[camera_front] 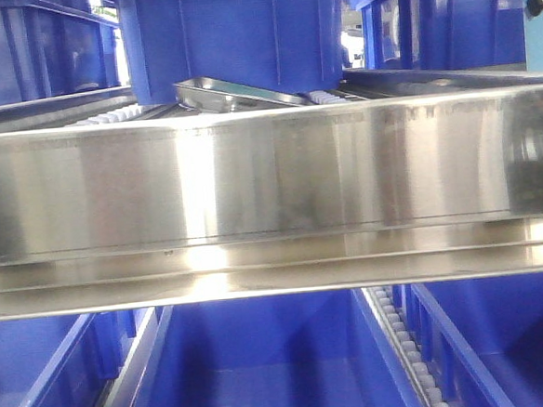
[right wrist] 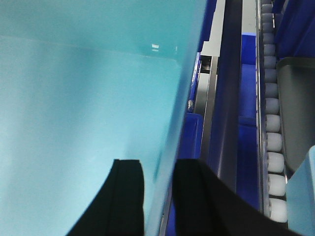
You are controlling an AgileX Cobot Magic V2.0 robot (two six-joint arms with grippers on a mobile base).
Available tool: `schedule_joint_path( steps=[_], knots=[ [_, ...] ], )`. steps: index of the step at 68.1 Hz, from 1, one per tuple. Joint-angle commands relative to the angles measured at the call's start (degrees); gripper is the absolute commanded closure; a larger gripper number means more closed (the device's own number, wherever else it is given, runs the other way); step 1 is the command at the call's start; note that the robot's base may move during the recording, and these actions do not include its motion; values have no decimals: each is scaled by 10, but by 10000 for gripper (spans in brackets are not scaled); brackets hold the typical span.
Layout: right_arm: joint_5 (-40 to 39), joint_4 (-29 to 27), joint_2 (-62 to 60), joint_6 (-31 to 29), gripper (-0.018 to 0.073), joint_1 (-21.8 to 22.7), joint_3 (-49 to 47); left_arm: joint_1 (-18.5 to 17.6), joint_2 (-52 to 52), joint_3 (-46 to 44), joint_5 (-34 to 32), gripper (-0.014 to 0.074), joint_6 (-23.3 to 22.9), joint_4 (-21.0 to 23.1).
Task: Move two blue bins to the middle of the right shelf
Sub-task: 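Lift the teal bin up off the shelf with both grippers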
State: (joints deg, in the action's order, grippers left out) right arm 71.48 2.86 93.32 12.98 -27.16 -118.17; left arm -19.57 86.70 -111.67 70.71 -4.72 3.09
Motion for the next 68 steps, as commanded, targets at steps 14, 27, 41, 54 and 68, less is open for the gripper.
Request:
schedule_joint_path(
  steps=[14, 27, 41, 54, 68],
  knots=[
    [-15, 46, 3, 9, 713, 4, -4, -1, -7, -11, -18, 707, 1, 13],
    [-15, 46, 3, 9, 713, 4, -4, -1, -7, -11, -57, 707, 1, 13],
    [-15, 46, 3, 9, 713, 4, -4, -1, -7, -11, -110, 707, 1, 13],
    [-100, 46, 3, 9, 713, 4, -4, -1, -7, -11, -158, 707, 1, 13],
    [-151, 46, 3, 9, 713, 4, -4, -1, -7, -11, -185, 707, 1, 13]
  ],
)
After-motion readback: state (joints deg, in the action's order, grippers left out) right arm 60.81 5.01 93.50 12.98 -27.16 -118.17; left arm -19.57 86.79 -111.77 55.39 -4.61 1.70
